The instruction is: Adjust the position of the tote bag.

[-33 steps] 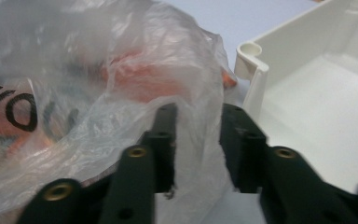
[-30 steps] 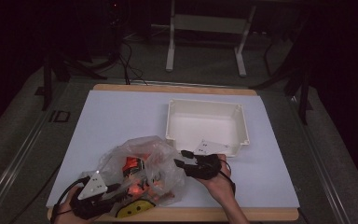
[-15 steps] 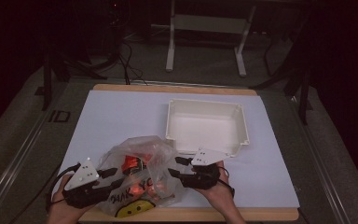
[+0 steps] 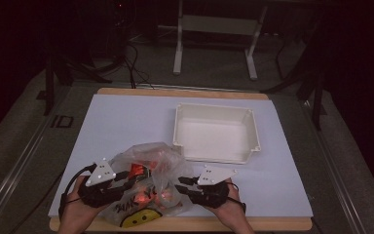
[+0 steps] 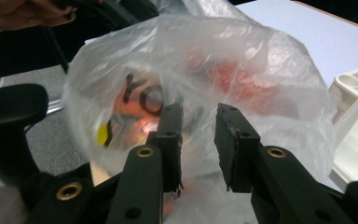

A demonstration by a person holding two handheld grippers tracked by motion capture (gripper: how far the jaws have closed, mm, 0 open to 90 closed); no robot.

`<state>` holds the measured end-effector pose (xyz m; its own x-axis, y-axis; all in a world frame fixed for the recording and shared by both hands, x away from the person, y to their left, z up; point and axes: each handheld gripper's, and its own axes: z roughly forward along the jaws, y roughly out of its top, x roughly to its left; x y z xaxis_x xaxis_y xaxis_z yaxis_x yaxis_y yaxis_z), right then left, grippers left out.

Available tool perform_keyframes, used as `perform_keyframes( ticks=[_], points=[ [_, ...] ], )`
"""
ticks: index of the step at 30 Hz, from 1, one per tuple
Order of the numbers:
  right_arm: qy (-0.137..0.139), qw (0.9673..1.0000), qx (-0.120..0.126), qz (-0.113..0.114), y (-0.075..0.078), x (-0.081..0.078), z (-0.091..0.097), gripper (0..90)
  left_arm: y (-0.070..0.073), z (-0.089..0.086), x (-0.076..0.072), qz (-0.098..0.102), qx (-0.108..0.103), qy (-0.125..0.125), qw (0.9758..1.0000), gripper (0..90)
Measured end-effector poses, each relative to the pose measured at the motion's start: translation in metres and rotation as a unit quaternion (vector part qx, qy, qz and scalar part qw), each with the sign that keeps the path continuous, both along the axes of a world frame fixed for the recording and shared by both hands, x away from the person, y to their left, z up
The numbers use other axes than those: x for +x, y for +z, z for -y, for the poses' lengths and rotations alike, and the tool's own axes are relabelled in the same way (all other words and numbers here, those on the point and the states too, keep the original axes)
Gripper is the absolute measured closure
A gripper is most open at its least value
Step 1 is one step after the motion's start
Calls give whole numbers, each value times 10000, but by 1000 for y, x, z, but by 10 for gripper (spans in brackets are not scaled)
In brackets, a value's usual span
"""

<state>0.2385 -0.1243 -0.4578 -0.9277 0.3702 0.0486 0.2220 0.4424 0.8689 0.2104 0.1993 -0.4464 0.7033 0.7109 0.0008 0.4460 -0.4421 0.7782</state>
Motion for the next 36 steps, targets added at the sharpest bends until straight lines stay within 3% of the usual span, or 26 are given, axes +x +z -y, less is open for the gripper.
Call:
perform_keyframes(
  ticks=[6, 11, 18, 21, 23, 25, 27, 30, 34, 36],
  points=[
    [210, 9997, 133, 77, 5, -17, 5, 547, -1, 7, -3, -13, -3, -105, 9999, 625],
    [378, 9990, 171, 143, 10, -27, 4, 501, -2, 11, -5, 9, 22, -216, 9998, 613],
    [691, 9972, 269, 29, 7, -33, -6, 437, -5, 17, -5, -70, -5, -314, 9995, 592],
    [741, 9970, 218, 31, 6, -34, -13, 451, -8, 23, -5, -125, 51, -383, 9992, 592],
    [712, 9973, 173, 49, 4, -29, -22, 644, -14, 30, -5, -217, 134, -493, 9985, 637],
    [541, 9983, 197, -25, 4, -21, -22, 800, -17, 34, -7, -228, 235, -557, 9979, 718],
    [231, 9994, 261, -32, 4, -10, -17, 863, -19, 36, -8, -234, 263, -574, 9977, 806],
    [-358, 9985, 387, -147, 3, 11, -3, 886, -24, 39, -17, -284, 322, -817, 9957, 864],
    [-1048, 9934, 364, -296, -2, 37, 16, 893, -31, 40, -33, -321, 420, -1194, 9914, 887],
    [-1119, 9917, 416, -486, -5, 48, 24, 888, -34, 40, -40, -338, 350, -1356, 9896, 894]
  ],
)
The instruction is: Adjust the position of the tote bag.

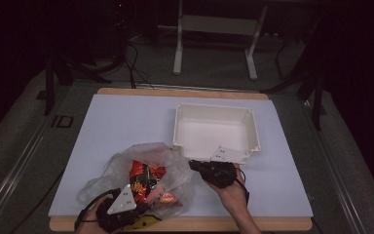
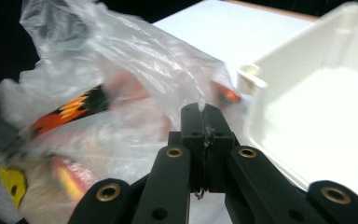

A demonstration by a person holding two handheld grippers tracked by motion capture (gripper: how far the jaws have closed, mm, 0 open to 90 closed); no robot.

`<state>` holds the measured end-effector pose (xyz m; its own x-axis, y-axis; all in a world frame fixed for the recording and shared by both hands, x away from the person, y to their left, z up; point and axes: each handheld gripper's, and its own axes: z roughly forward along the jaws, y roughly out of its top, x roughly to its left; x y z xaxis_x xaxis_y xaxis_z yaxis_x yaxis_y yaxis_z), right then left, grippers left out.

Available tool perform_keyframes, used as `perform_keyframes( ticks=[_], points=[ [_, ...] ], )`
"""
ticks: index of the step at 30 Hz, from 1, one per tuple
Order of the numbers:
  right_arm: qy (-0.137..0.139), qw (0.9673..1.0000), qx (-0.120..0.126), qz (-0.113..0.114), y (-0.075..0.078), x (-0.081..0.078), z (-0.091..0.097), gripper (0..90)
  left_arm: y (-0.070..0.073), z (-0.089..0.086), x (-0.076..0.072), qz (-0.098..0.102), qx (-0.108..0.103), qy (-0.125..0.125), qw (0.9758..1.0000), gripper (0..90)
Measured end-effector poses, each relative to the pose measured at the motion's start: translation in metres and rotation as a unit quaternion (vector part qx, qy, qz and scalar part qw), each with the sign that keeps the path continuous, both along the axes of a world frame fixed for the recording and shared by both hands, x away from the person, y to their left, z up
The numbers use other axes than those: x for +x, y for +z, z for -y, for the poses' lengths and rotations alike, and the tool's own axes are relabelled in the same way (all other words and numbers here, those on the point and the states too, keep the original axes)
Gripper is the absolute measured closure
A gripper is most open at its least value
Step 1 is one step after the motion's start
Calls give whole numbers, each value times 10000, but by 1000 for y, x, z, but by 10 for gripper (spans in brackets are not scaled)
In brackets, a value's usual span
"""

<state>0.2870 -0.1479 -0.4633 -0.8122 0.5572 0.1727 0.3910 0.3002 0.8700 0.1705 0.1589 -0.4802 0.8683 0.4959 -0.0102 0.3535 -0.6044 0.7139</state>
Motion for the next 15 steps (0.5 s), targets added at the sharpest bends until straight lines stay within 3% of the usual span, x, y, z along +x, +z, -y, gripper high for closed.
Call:
perform_keyframes(
  ticks=[2, 5, 9, 10, 12, 15],
  points=[
    [-29, 9999, -66, -89, -3, 5, 0, 888, -2, 2, -4, -16, 21, -82, 10000, 895],
    [-136, 9993, -336, -4, -6, 4, -7, 888, -7, 8, -6, -154, -20, -162, 9997, 864],
    [-261, 9980, -566, 101, -9, 3, -10, 887, -9, 9, -6, -145, -33, -168, 9997, 686],
    [-295, 9978, -595, 80, -10, 3, -9, 887, -5, 5, -4, -121, -171, -61, 9998, 686],
    [-348, 9976, -599, 43, -11, 4, -4, 886, 2, -3, -1, -58, -427, 92, 9990, 598],
    [-341, 9976, -608, -3, -12, 4, 0, 884, 16, -18, 5, 85, -776, 373, 9962, 555]
  ],
)
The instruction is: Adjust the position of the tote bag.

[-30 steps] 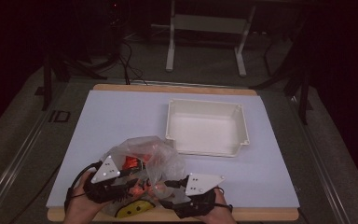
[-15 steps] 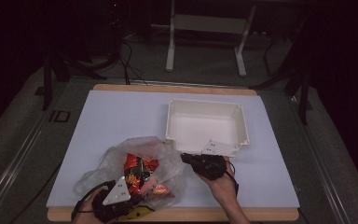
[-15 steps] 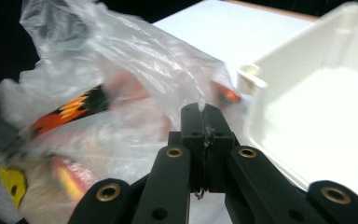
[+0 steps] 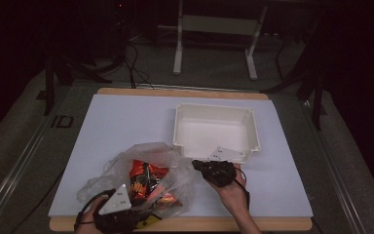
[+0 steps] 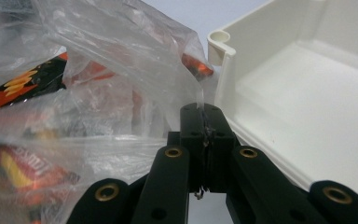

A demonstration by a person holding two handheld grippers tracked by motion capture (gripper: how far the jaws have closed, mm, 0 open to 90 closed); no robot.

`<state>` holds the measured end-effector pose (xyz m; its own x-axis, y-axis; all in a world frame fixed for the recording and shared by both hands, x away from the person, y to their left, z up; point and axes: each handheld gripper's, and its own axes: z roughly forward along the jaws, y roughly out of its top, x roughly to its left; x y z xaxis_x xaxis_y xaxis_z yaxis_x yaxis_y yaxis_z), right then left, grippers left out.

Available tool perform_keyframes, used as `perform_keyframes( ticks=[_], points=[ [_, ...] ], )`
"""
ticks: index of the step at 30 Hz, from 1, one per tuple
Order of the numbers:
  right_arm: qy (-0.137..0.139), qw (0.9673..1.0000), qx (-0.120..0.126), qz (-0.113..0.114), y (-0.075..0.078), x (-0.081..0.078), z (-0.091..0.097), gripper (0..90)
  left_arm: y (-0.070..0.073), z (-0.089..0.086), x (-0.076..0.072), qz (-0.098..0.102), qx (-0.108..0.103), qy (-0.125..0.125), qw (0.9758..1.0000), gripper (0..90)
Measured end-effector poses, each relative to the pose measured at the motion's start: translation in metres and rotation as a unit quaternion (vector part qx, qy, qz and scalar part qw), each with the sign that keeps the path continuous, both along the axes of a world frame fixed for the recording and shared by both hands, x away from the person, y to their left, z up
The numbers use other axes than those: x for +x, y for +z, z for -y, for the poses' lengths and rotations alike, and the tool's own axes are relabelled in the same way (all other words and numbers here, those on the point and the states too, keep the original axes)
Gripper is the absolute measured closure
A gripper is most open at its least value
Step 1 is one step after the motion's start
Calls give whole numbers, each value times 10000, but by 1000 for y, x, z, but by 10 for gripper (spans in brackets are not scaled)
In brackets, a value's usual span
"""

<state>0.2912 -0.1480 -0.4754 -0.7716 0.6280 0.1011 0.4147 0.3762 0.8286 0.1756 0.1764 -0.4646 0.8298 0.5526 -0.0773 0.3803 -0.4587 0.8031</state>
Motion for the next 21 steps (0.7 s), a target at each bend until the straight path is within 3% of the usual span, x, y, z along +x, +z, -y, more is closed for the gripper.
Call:
perform_keyframes(
  ticks=[1, 5, 6, 9, 13, 19, 21],
  points=[
    [0, 10000, 0, 0, 0, 0, 0, 884, 0, 0, 0, 0, 0, 0, 10000, 542],
    [40, 10000, -35, 11, -1, -2, 2, 881, 16, -20, 8, 183, -342, 431, 9983, 533],
    [43, 10000, -45, 18, -1, -3, 3, 881, 17, -22, 10, 203, -302, 559, 9978, 538],
    [34, 10000, -35, 0, -3, -2, 4, 881, 10, -22, 20, 151, 151, 911, 9956, 549],
    [13, 10000, -73, -6, -4, -3, 6, 882, -8, -22, 34, -240, 584, 1267, 9899, 558],
    [-199, 9993, -310, -80, -14, -2, 19, 888, -25, -33, 38, -606, 748, 1691, 9809, 554],
    [-315, 9987, -396, -100, -17, -2, 24, 890, -29, -38, 40, -702, 831, 1874, 9762, 564]
  ],
)
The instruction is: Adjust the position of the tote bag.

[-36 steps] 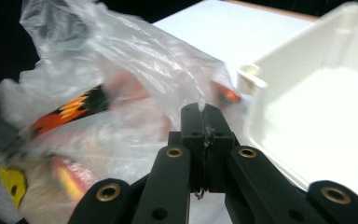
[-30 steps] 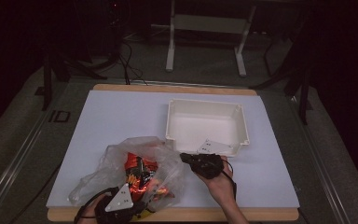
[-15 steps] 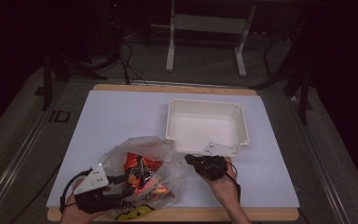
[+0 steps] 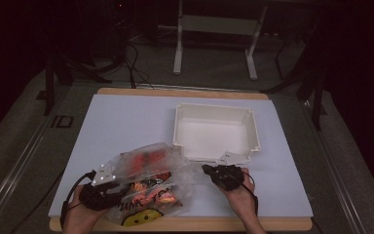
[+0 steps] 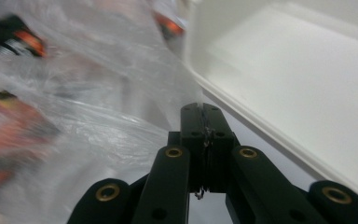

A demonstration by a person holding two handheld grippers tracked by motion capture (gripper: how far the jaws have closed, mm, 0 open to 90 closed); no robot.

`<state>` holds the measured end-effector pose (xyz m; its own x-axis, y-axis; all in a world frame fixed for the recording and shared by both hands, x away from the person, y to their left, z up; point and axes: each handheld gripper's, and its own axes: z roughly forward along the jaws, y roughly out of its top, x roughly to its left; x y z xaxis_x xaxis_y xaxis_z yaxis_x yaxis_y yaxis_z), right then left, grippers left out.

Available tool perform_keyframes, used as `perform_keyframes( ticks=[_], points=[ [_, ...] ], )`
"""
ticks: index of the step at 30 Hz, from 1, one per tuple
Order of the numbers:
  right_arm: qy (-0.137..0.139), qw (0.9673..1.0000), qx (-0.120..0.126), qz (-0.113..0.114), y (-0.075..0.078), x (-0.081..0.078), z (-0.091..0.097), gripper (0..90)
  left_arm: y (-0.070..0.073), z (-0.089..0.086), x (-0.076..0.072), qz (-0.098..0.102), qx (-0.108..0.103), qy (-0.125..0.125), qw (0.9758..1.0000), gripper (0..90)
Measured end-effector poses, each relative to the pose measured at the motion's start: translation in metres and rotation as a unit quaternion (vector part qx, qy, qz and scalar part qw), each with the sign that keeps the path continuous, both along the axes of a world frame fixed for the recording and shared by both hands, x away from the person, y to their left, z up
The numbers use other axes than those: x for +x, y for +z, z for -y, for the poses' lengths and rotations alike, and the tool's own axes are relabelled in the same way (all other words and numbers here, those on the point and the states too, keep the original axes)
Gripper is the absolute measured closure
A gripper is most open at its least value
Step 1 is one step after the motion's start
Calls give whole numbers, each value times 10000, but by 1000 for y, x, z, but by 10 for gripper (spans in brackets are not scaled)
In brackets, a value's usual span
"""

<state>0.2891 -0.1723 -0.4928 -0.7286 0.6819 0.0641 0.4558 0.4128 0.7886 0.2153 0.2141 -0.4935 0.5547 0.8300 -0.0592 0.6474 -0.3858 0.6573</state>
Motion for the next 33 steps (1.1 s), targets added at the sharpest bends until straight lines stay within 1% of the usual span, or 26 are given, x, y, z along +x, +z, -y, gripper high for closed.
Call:
perform_keyframes(
  ticks=[1, 2, 3, 4, 6, 7, 9, 10, 13, 14, 16, 17, 18, 21, 22, 23, 25, 26, 27, 30, 33],
  points=[
    [-35, 10000, -16, -20, -2, 0, 3, 891, -1, -3, 1, -35, 65, 64, 10000, 572],
    [-82, 10000, -34, -43, -3, 0, 6, 892, -3, -6, 2, -71, 151, 208, 9996, 578],
    [-161, 9998, -100, -40, -4, 0, 9, 894, -4, -8, 3, -95, 198, 284, 9994, 585],
    [-197, 9997, -133, -27, -5, 1, 10, 895, -5, -11, 3, -115, 188, 359, 9991, 592],
    [-272, 9995, -144, -55, -7, 2, 15, 896, -5, -18, 4, -130, 96, 540, 9984, 600],
    [-354, 9991, -208, -47, -8, 2, 18, 896, -5, -20, 4, -135, 84, 609, 9980, 605],
    [-426, 9989, -182, -84, -9, 4, 22, 897, -5, -27, 4, -128, 77, 815, 9966, 610],
    [-484, 9986, -178, -90, -9, 4, 24, 897, -5, -30, 4, -117, 109, 894, 9959, 614],
    [-625, 9978, -207, -110, -9, 6, 29, 898, -5, -35, 4, -82, 78, 1060, 9943, 636],
    [-665, 9975, -191, -146, -10, 6, 29, 898, -4, -36, 3, -84, 23, 1053, 9944, 638],
    [-656, 9975, -196, -187, -11, 6, 29, 897, -3, -35, 2, -40, -4, 959, 9954, 618],
    [-635, 9976, -191, -212, -11, 6, 28, 896, -1, -34, 0, 1, -158, 812, 9966, 602],
    [-498, 9983, -61, -280, -10, 5, 28, 863, 1, -34, -1, 42, -257, 764, 9967, 583],
    [-326, 9991, 123, -240, -5, 2, 27, 756, 7, -32, -4, 206, -434, 625, 9969, 565],
    [-257, 9992, 212, -224, -1, 1, 27, 707, 10, -30, -5, 235, -443, 599, 9969, 554],
    [-239, 9993, 231, -194, 2, 0, 27, 668, 11, -29, -5, 253, -435, 571, 9971, 553],
    [-132, 9994, 306, -110, 8, -2, 27, 606, 15, -26, -7, 334, -397, 505, 9974, 535],
    [-89, 9992, 369, -114, 10, -2, 27, 583, 17, -25, -8, 395, -368, 434, 9976, 526],
    [-43, 9991, 406, -92, 13, -3, 27, 556, 18, -24, -8, 416, -386, 408, 9976, 523],
    [53, 9991, 417, 15, 20, -5, 26, 516, 21, -21, -10, 478, -404, 357, 9974, 514],
    [158, 9988, 462, 91, 26, -7, 25, 486, 25, -20, -11, 541, -491, 281, 9969, 511]
  ],
)
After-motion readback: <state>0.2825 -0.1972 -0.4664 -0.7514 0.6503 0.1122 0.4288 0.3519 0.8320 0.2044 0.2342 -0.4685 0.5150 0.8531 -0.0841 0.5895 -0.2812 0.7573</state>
